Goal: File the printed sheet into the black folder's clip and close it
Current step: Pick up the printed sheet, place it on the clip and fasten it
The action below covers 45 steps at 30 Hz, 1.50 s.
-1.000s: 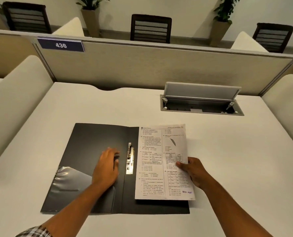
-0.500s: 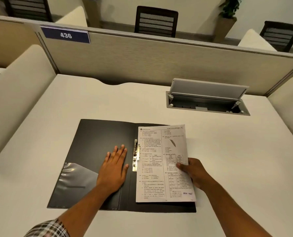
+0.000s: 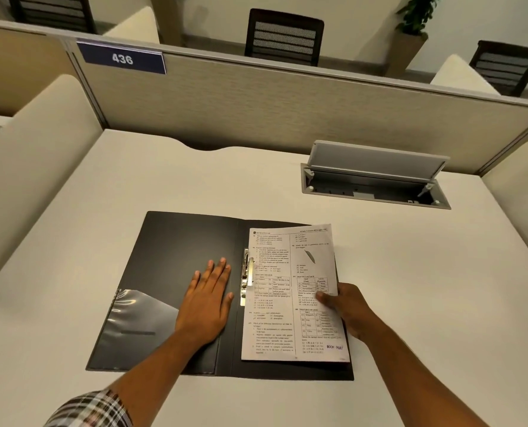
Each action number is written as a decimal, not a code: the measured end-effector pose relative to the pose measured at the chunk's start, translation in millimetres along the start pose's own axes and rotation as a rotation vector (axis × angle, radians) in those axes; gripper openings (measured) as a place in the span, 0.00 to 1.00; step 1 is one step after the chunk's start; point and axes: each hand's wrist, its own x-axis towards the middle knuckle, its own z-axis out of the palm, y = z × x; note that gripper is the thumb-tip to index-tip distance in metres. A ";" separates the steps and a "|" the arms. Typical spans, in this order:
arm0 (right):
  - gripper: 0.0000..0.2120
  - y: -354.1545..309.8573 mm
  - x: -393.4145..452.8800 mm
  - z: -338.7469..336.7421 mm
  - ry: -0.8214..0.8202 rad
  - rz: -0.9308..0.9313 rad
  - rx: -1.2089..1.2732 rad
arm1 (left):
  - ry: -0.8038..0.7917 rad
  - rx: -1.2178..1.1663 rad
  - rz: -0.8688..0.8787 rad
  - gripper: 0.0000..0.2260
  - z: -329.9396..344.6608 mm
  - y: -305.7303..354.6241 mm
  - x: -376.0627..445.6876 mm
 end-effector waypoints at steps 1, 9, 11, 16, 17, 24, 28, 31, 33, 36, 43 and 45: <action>0.14 -0.4 -0.3 0.1 0.003 0.000 -0.003 | 0.003 -0.004 0.002 0.30 -0.4 0.3 -0.2; 0.13 -6.1 -0.9 0.2 -0.003 0.005 -0.044 | 0.007 -0.002 0.001 0.30 -0.3 0.0 -0.3; 0.13 -7.4 -0.3 -0.5 -0.005 0.008 -0.053 | 0.006 -0.009 0.002 0.30 0.2 -0.2 0.0; 0.13 -8.1 1.6 -1.7 -0.004 0.026 -0.046 | 0.015 -0.007 0.002 0.30 1.3 -0.5 0.1; 0.13 -7.7 2.0 -1.7 -0.003 0.028 -0.046 | 0.016 -0.009 0.001 0.31 1.4 -0.5 0.1; 0.13 -6.5 5.0 -3.1 0.009 0.003 -0.076 | 0.027 -0.026 0.002 0.30 2.8 -1.3 1.3; 0.12 -12.6 7.0 -8.1 0.064 -0.017 -0.160 | 0.028 -0.023 0.002 0.31 3.4 -2.2 1.2; 0.13 -19.3 6.2 -12.0 0.112 -0.005 -0.281 | 0.039 -0.015 0.009 0.31 3.0 -1.3 0.7; 0.16 -21.1 7.1 -14.5 0.144 0.000 -0.339 | 0.044 -0.021 0.013 0.31 2.4 -1.1 0.6; 0.21 -21.1 7.2 -18.3 0.186 -0.004 -0.410 | 0.038 -0.011 0.012 0.30 3.0 -1.6 0.3; 0.24 -22.0 5.8 -21.2 0.235 -0.035 -0.489 | 0.033 -0.016 0.005 0.30 4.7 -2.5 1.0; 0.23 -21.3 4.2 -21.0 0.242 -0.038 -0.488 | 0.032 -0.026 0.009 0.30 4.0 -2.1 0.7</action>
